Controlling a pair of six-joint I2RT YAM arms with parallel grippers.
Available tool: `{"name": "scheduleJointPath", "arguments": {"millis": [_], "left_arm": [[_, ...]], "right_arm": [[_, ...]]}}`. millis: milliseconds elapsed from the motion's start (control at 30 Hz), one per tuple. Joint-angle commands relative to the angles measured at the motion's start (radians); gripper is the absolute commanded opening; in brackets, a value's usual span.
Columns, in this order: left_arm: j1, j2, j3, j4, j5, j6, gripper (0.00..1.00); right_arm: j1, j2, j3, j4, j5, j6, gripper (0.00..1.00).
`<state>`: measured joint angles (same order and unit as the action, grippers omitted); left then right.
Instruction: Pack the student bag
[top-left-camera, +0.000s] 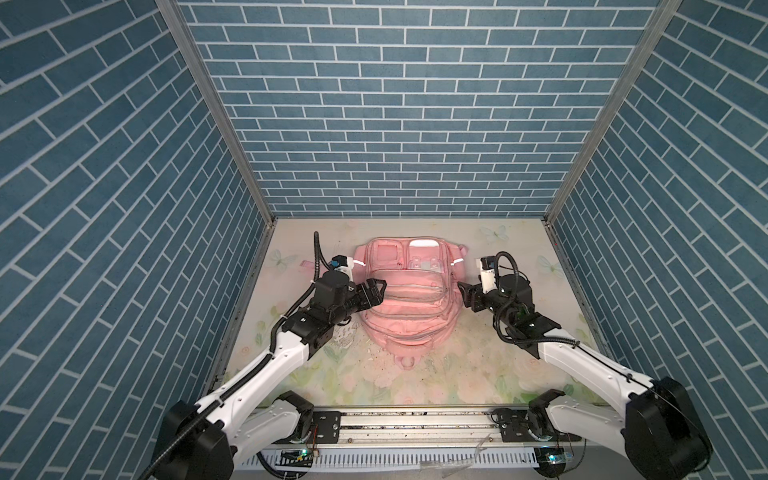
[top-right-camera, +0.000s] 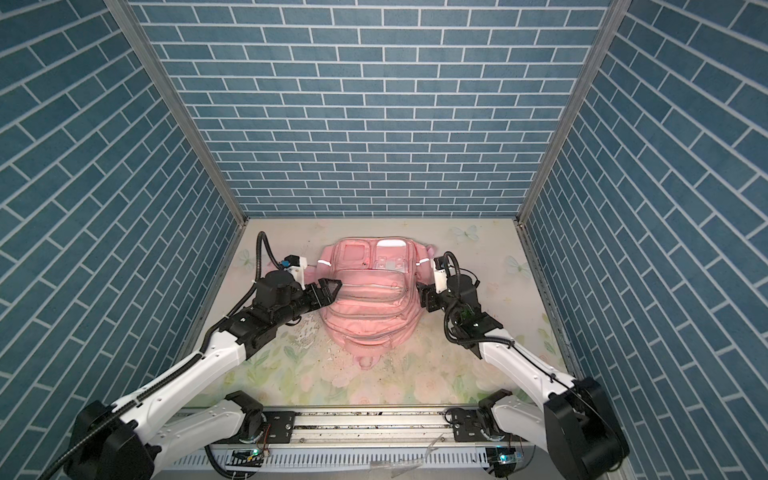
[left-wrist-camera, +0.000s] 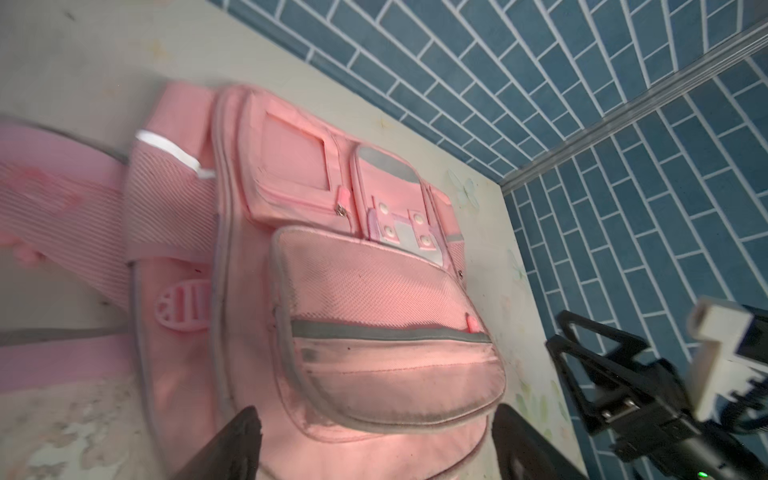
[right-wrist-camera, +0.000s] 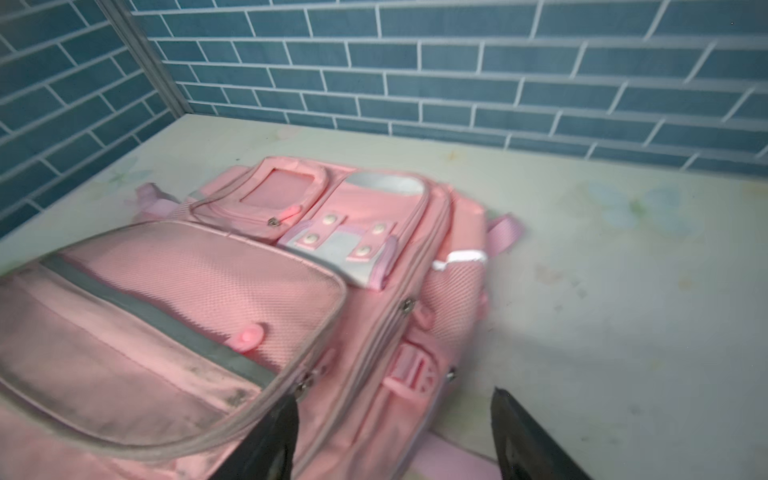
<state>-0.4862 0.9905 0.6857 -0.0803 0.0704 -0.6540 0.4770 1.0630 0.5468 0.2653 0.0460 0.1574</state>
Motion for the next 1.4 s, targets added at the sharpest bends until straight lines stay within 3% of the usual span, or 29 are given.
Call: {"name": "scheduleJointPath", "arguments": {"millis": [0, 167, 300, 433, 500, 533, 633, 733, 867, 933, 1000, 1367], "left_arm": [[0.047, -0.071, -0.031, -0.073, -0.307, 0.264, 0.88], [0.173, -0.174, -0.271, 0.261, -0.4, 0.551, 0.88], [0.323, -0.119, -0.43, 0.529, -0.371, 0.6, 0.88], [0.439, 0.074, -0.499, 0.875, -0.254, 0.582, 0.88], [0.444, 0.23, -0.486, 1.015, -0.272, 0.612, 0.88], [0.447, 0.277, -0.431, 0.96, -0.266, 0.612, 0.88], [0.452, 0.4, -0.397, 1.107, -0.165, 0.64, 0.88], [0.455, 0.526, -0.412, 1.242, -0.119, 0.653, 0.89], [0.454, 0.522, -0.424, 1.241, -0.091, 0.664, 0.88], [0.453, 0.528, -0.413, 1.228, -0.081, 0.673, 0.88], [0.452, 0.527, -0.411, 1.223, -0.083, 0.674, 0.88], [0.443, 0.525, -0.413, 1.225, -0.1, 0.68, 0.88]], "right_arm": [[-0.09, -0.06, -0.038, 0.015, 0.158, -0.026, 0.84], [-0.297, -0.026, -0.117, 0.135, 0.194, -0.01, 0.86], [-0.361, 0.078, -0.227, 0.401, 0.309, -0.01, 0.87], [-0.367, 0.182, -0.347, 0.751, 0.319, -0.09, 0.9], [-0.372, 0.259, -0.348, 0.826, 0.338, -0.116, 0.91], [-0.373, 0.284, -0.343, 0.852, 0.341, -0.124, 0.93], [-0.392, 0.33, -0.322, 0.862, 0.204, -0.16, 0.94], [-0.428, 0.419, -0.388, 1.065, 0.091, -0.166, 0.96], [-0.452, 0.465, -0.39, 1.108, 0.102, -0.142, 0.97], [-0.456, 0.469, -0.304, 0.943, 0.13, -0.11, 0.97], [-0.477, 0.435, -0.31, 0.902, 0.094, -0.099, 0.96], [-0.476, 0.466, -0.298, 0.922, 0.048, -0.126, 0.98]]}}
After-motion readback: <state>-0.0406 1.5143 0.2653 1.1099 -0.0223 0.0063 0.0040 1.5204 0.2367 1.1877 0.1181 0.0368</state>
